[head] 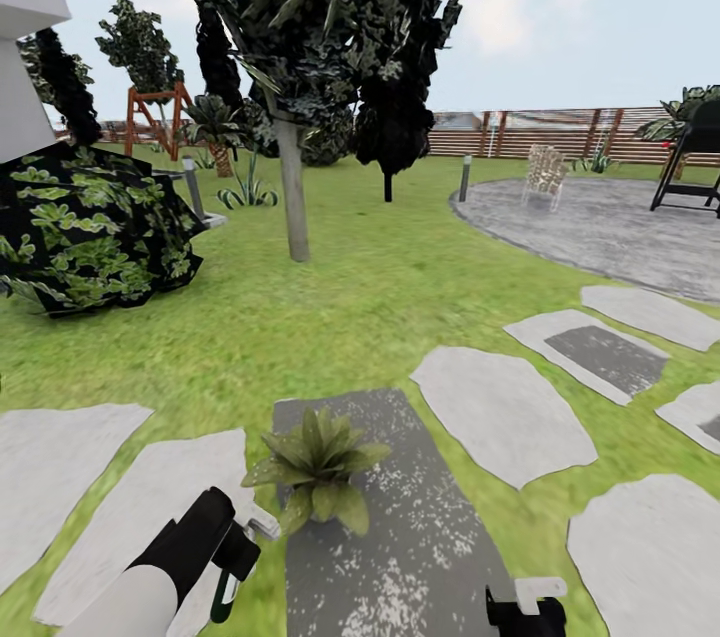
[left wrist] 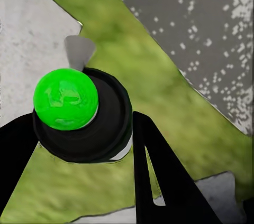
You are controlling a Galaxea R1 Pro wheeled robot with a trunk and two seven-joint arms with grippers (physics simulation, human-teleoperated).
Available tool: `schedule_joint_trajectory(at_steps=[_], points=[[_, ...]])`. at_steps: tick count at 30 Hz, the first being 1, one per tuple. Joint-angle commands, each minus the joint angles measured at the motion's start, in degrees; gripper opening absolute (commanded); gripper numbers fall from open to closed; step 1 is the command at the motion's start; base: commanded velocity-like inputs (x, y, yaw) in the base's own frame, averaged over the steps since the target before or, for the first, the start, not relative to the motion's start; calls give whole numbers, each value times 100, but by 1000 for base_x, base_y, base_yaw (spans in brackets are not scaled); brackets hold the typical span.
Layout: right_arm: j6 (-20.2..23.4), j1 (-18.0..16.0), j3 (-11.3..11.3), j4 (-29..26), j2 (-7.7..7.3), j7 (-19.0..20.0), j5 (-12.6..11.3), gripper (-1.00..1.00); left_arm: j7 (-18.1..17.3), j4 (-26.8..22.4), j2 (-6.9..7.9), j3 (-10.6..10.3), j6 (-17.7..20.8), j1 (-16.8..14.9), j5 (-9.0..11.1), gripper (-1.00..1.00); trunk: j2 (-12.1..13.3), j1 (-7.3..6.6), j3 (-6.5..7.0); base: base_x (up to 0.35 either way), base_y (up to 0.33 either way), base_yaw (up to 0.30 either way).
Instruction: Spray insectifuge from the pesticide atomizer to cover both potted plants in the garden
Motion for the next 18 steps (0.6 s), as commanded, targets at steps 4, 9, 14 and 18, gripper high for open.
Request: schedule_joint_trajectory(at_steps=[4,9,14,18], points=[[-18,-3,-44,6,6,-14,62,100,-64,-17,-17,52,19,-4,-46,-100,-2,1,-6,108,-68,233],[-18,-3,-44,4,-3,-14,58,100,-350,-19,52,71,28,-78,-13,-100,-2,1,-6,3,-2,82],[-18,-3,-44,0,-11,-14,55,100,-899,-28,97,30,345,-437,-68,-100,-2,1,-6,0,0,3],[-18,-3,-44,2,-25,-10,58,100,-939,-33,98,-186,642,-584,-296,-100,-2,1,-6,0,0,0]])
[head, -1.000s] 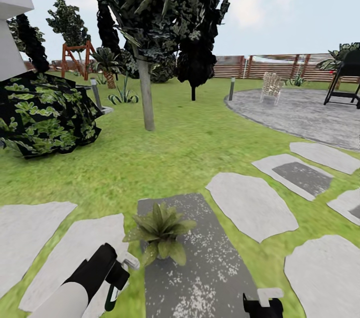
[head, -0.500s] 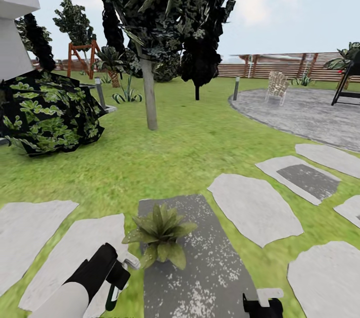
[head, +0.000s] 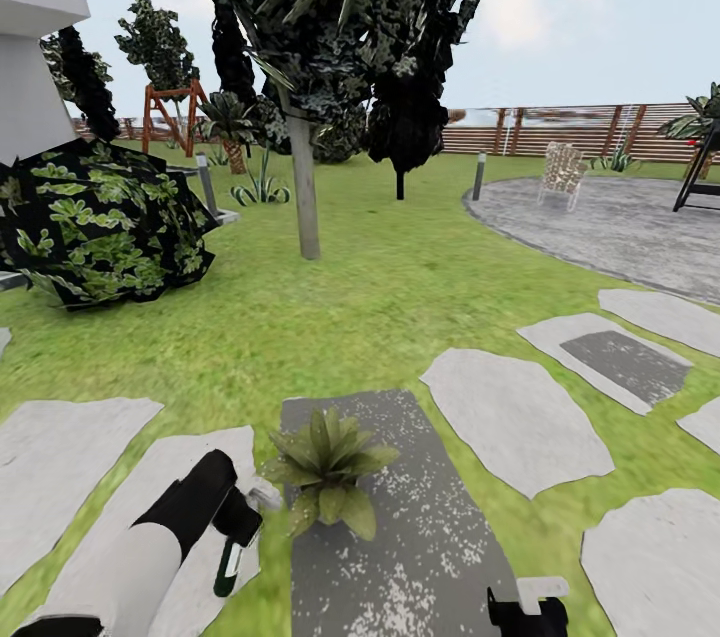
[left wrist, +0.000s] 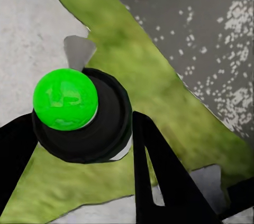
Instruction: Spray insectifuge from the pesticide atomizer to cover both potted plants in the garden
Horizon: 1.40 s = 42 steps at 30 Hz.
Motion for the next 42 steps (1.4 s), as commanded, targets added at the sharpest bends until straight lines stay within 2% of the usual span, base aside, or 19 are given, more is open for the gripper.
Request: schedule_joint_trajectory(at_steps=[1,2,5,8,11,16,25,34,39,41,42], points=[[-19,-4,-43,9,-1,-14,63,100,-55,-9,9,-29,179,-67,-45,-100,-2,-1,-6,0,0,0],[-19,-4,-43,10,-2,-12,65,100,-68,-2,15,-50,338,-173,-47,-100,-2,-1,-6,0,0,0],[-19,-4,-43,11,-2,-11,66,100,-273,-5,6,-75,423,-252,-59,-100,-2,-1,-6,0,0,0],[-19,-4,-43,4,-3,-11,66,100,-374,-6,15,-322,450,-267,-64,-100,-2,-1,-6,0,0,0],[-19,-4,-43,2,3,-19,62,100,-390,-4,26,-452,459,-273,-71,-100,-2,-1,-6,58,-45,0],[-19,-4,-43,2,6,-20,61,100,-391,-3,20,-497,459,-265,-77,-100,-2,-1,-6,201,-177,49],[-19,-4,-43,5,6,-20,63,100,-391,12,28,-512,468,-245,-83,-100,-2,-1,-6,15,-248,263],[-19,-4,-43,9,15,-20,66,100,-391,6,31,-505,468,-264,-85,-100,-2,-1,-6,-12,-24,274],[-19,-4,-43,10,15,-20,65,100,-384,9,32,-504,468,-265,-84,-100,-2,-1,-6,190,-117,49],[-19,-4,-43,8,15,-20,66,100,-388,30,28,-568,468,-258,-81,-100,-2,-1,-6,192,-92,3],[-19,-4,-43,7,15,-20,66,100,-390,48,28,-673,468,-257,-73,-100,-2,-1,-6,156,-32,1]])
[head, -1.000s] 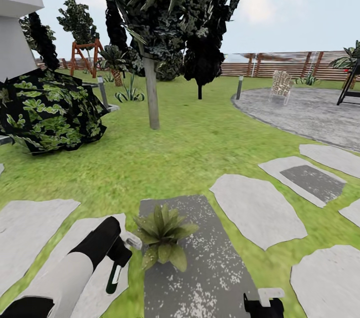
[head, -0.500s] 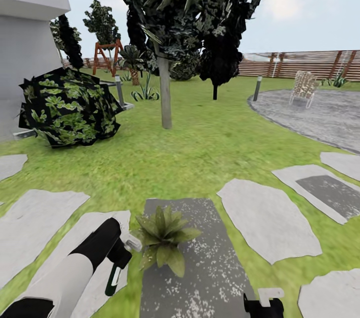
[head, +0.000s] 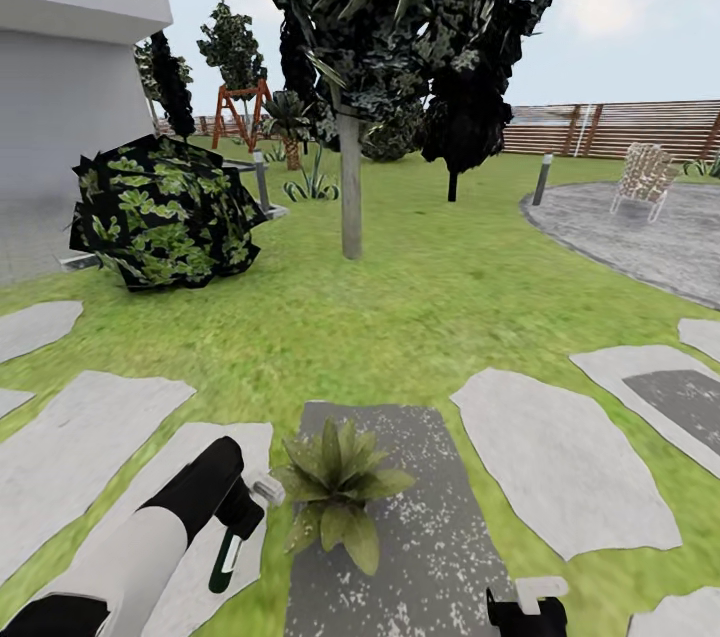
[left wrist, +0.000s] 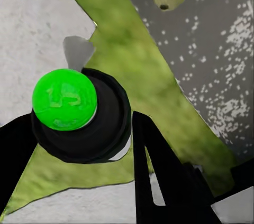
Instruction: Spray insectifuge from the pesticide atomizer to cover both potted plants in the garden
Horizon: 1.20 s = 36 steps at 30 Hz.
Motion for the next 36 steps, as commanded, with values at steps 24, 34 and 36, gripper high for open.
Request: schedule_joint_trajectory(at_steps=[24,34,36], points=[[-19,-4,-46,9,-16,-15,60,100,-517,11,75,-438,21,-63,-57,-100,-2,0,-6,81,-93,113],[-19,-4,-44,5,-7,-18,52,100,-518,36,72,-745,30,-54,-39,-100,-2,0,-6,-122,-114,94],[-19,-4,-44,6,-7,-19,53,100,-520,36,68,-748,30,-54,-39,-100,-2,0,-6,-4,-3,271]])
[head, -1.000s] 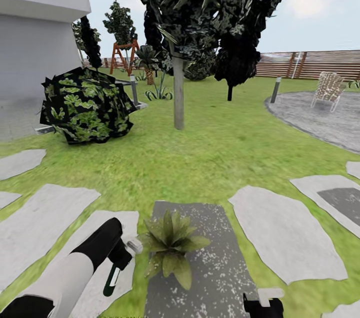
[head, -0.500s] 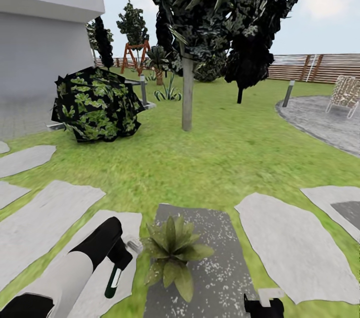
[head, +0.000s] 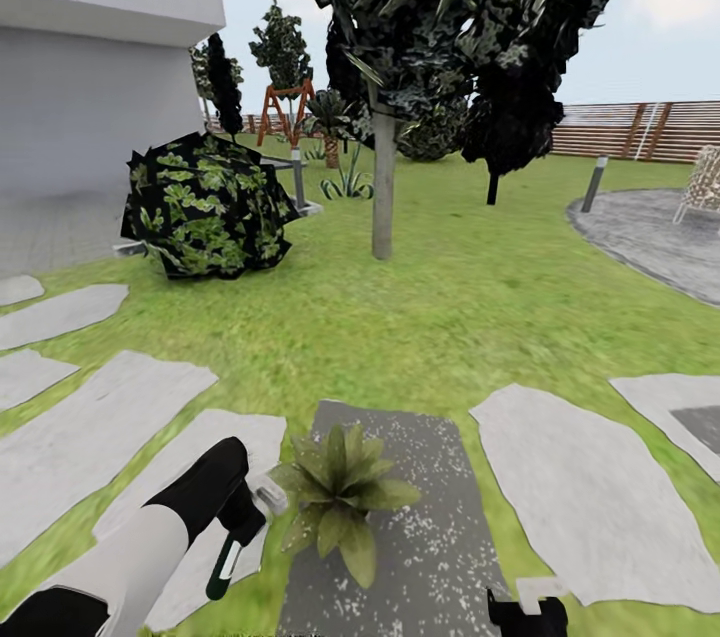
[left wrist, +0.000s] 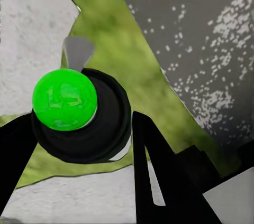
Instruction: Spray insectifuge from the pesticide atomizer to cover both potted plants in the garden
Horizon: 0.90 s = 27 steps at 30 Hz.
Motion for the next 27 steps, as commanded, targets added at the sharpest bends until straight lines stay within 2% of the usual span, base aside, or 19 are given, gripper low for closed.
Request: schedule_joint_trajectory(at_steps=[1,5,11,15,20,27], points=[[-19,-4,-43,6,1,-14,62,100,-59,-10,4,-24,4,-3,-57,-100,-2,-1,-6,-2,-1,275],[-19,-4,-43,8,1,-12,62,100,-58,-10,2,-25,9,17,-57,-100,-2,-1,-6,52,-5,171],[-19,-4,-43,9,1,-12,63,100,-58,-10,-18,-32,8,48,-57,-100,-2,-1,-6,265,-120,13],[-19,-4,-43,11,9,-12,67,100,-58,-10,-24,-34,12,34,-66,-100,-2,-1,-6,208,-184,183],[-19,-4,-43,11,10,-12,66,100,-57,-10,-20,-34,13,26,-66,-100,-2,-1,-6,-64,-198,270],[-19,-4,-43,12,10,-12,68,100,-50,-2,-5,-66,13,51,-66,-100,-2,-1,-6,-16,-18,277]])
